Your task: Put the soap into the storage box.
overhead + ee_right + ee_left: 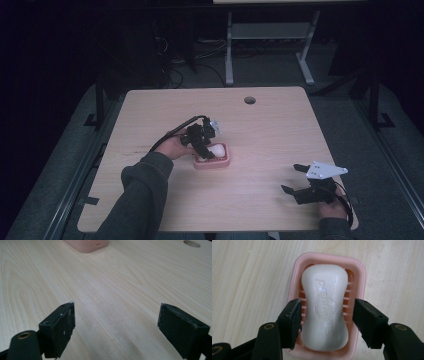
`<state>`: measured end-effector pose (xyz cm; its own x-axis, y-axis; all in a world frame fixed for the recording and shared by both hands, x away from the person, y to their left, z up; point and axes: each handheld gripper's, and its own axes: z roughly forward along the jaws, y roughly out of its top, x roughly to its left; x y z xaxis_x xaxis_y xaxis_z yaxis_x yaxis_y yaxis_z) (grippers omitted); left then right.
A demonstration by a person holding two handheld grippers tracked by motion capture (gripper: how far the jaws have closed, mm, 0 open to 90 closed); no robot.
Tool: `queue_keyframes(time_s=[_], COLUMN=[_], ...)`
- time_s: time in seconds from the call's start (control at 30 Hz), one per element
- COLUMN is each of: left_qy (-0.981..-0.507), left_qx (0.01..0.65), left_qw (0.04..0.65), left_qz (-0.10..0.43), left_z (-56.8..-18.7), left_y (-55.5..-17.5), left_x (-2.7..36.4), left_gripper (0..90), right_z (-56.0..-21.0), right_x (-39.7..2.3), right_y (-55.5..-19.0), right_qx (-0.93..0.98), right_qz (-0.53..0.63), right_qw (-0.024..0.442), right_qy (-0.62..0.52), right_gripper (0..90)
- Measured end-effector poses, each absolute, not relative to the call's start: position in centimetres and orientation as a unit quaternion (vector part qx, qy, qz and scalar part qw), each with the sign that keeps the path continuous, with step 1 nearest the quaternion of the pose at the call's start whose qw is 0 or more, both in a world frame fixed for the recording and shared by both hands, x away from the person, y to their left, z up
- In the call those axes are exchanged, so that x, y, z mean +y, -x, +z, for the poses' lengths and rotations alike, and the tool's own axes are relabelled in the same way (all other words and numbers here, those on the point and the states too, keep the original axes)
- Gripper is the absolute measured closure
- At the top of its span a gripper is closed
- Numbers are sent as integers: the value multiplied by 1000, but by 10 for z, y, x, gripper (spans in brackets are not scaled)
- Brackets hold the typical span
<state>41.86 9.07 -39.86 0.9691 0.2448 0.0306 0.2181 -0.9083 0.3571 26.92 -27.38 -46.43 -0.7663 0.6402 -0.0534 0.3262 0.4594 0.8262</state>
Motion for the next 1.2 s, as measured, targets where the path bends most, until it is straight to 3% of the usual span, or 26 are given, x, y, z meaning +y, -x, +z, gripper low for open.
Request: queue_keyframes(time_s=[1.2], left_qy=[-965], left_qx=[147], left_qw=[210], left_qz=[56], left_z=[-387], left_y=[-379], left_x=[137], left_gripper=[320], right_z=[-465], right_x=[-272], right_y=[-267], right_qx=[841], right_qz=[413], right_qw=[186], right_qy=[-296], right_gripper=[137])
